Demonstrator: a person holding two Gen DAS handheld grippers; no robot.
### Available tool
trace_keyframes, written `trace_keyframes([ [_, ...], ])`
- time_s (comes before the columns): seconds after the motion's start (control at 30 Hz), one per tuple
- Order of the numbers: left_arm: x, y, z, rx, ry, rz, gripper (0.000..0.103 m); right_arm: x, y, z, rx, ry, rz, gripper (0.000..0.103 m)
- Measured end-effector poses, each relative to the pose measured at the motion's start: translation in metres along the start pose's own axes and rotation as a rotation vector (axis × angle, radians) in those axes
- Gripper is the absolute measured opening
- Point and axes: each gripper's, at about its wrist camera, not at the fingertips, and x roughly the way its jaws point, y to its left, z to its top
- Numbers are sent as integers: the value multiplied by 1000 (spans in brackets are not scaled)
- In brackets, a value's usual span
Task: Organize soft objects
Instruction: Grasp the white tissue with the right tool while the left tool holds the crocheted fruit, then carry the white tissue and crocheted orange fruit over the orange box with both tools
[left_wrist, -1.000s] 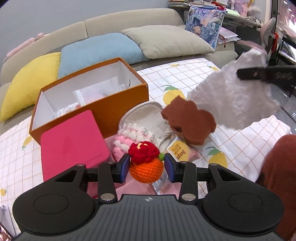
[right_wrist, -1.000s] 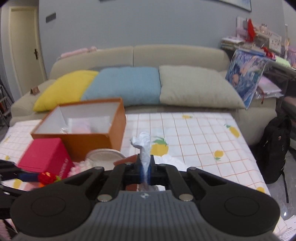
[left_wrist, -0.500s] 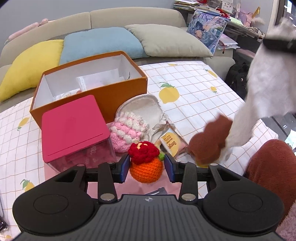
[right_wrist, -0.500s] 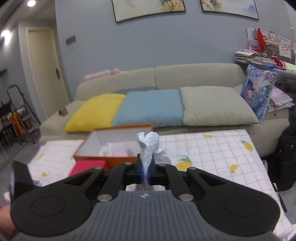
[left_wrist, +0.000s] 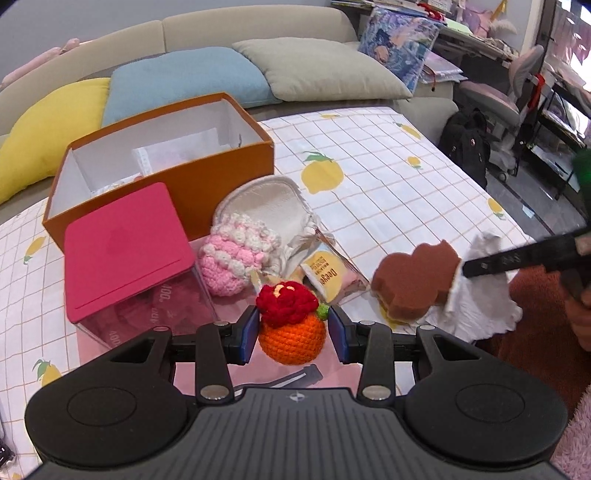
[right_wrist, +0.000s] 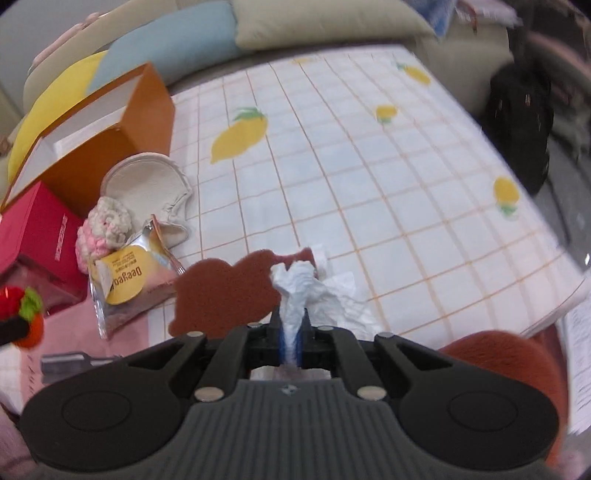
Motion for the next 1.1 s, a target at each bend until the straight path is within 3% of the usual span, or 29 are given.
trace_keyframes([
  [0.13,1,-4,0,15,5,-4,46,9,3,5,27,24,-30,9],
  [0.2,2,-5,-1,20,10,0,46,9,7,6,9,30,-20,27],
  [0.23,2,-6,-1,20,14,1,46,9,10,5,-4,41,-4,50],
  [0.27,3,-5,-1,20,18,2,46,8,12,4,-11,52,7,65],
  [0.43,7,-8,-1,27,30,-3,46,21,20,-5,-83,135,-30,79],
  [0.63,7,-12,-1,41,27,-13,46,46,38,-11,-232,217,-61,79],
  [0.8,3,-8,-2,26,19,1,46,56,42,-13,-268,232,-92,52],
  [0.87,3,-7,-2,21,17,3,46,54,39,-13,-255,223,-96,30],
  [0.93,2,-7,-3,18,14,0,46,51,35,-12,-235,207,-82,17],
  [1.1,-4,-6,-3,16,-7,-5,46,23,44,-10,-262,87,-62,11],
])
